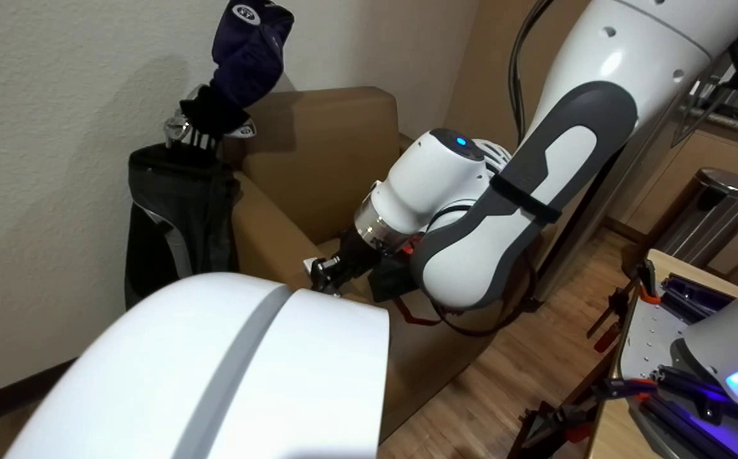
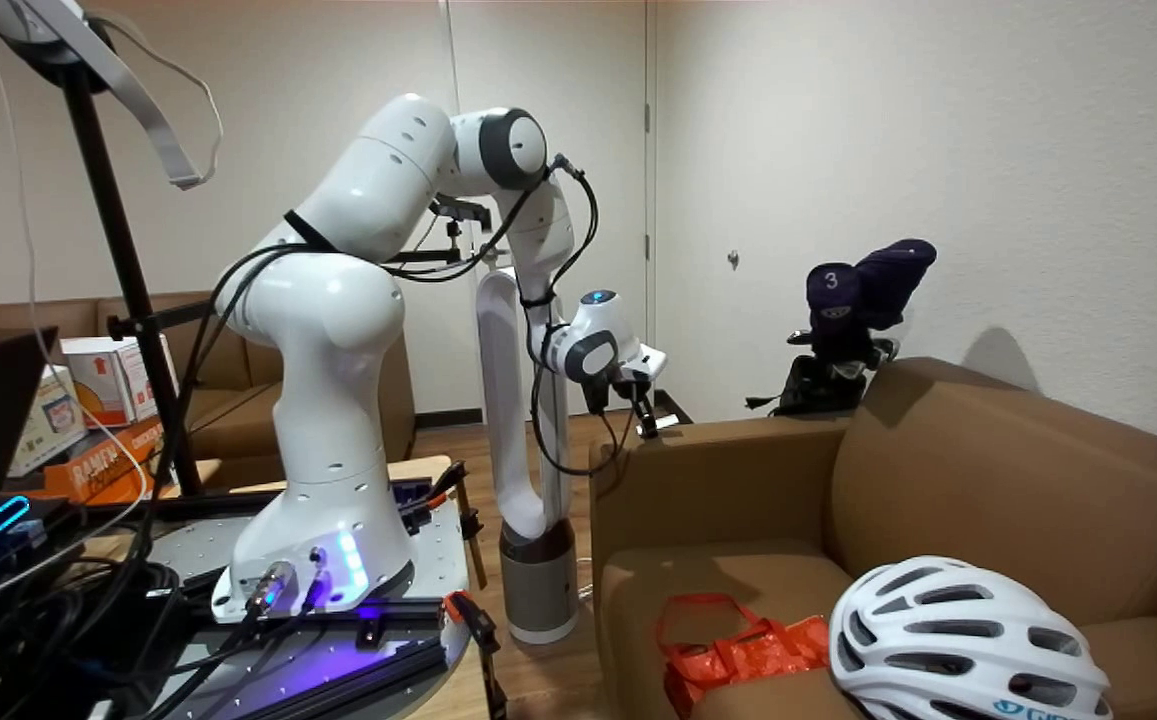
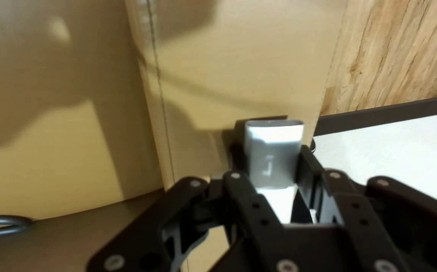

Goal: Remove the white object from the top of the orange bag on the sofa and place it on the left armrest of the sofa

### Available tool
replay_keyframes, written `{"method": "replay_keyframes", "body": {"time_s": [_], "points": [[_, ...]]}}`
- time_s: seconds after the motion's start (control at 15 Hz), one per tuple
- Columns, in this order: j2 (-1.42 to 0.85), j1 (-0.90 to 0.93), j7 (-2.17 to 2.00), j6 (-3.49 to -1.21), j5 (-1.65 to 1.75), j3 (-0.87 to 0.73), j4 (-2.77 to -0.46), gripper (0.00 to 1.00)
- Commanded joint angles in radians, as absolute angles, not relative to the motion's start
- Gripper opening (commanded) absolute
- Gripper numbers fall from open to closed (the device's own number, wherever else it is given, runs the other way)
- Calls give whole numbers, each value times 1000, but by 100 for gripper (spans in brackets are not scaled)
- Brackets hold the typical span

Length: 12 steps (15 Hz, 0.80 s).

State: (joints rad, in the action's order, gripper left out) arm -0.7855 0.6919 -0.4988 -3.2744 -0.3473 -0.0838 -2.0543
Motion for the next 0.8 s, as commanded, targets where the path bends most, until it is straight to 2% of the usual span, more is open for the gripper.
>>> {"method": "replay_keyframes", "body": {"time_s": [0.0,0.2,0.4,0.47,0.53,0.73], "points": [[-839,825,-530,-3301,-439,-212,-2031,13],[-861,906,-548,-3267,-488,-287,-2029,13],[-837,889,-540,-3193,-485,-271,-2027,13],[-831,879,-539,-3180,-478,-265,-2024,61],[-831,882,-547,-3170,-475,-271,-2021,62],[-826,865,-560,-3150,-466,-257,-2011,80]]}}
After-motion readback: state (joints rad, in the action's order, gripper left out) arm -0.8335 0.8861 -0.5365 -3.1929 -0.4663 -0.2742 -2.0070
